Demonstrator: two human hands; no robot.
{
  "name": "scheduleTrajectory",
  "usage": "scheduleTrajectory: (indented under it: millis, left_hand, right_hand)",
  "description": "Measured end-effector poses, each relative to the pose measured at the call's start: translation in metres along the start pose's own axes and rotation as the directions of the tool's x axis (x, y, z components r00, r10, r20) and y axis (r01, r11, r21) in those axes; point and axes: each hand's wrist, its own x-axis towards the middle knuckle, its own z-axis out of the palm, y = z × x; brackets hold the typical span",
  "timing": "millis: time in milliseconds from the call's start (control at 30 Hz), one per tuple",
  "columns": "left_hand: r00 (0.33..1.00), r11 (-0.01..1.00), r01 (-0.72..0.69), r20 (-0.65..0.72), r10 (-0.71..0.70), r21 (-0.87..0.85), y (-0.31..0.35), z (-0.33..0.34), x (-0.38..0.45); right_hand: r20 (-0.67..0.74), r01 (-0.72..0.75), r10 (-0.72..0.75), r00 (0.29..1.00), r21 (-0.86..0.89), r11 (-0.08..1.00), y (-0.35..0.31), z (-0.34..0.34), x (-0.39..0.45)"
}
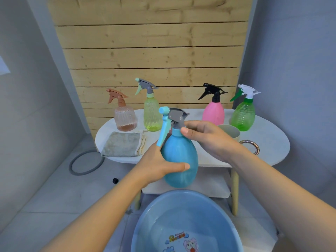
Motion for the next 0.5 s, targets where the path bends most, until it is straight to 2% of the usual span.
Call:
scheduleTrajectory:
  millis: [133,233,300,333,400,500]
  left_hand:
    - [0.999,0.999,0.016,-0.050,-0.017,-0.029,0.002,0.009,0.001]
    - [0.991,0.998,-0.007,-0.137,-0.002,-0.062,0.001,0.015,0.006]
    - [0.991,0.997,-0.019,-0.135,0.009,-0.073,0.004,0.015,0.007]
    - [0.994,0.997,-0.024,-0.109,0.016,-0.071,0.004,0.013,0.007]
    - [1.000,0.997,-0.014,-0.014,0.013,-0.080,0.004,0.006,0.007]
    - [0.986,0.995,0.021,0.167,-0.005,-0.098,0.003,-0.001,0.005]
  right_hand:
    - [-0.144,0.008,-0.016,0.989,-0.056,0.998,0.002,0.003,0.002]
    - [-0.311,0.082,-0.131,0.942,-0.166,0.983,0.005,0.019,0.007]
    - [-0.341,0.099,-0.182,0.922,-0.246,0.964,0.007,0.020,0.009]
    - [-0.303,0.093,-0.163,0.939,-0.232,0.968,0.005,0.015,0.010]
    - [-0.112,0.049,-0.063,0.992,-0.124,0.991,0.001,0.001,0.008]
    - [0.183,-0.047,0.032,0.983,0.076,0.996,0.003,-0.015,0.003]
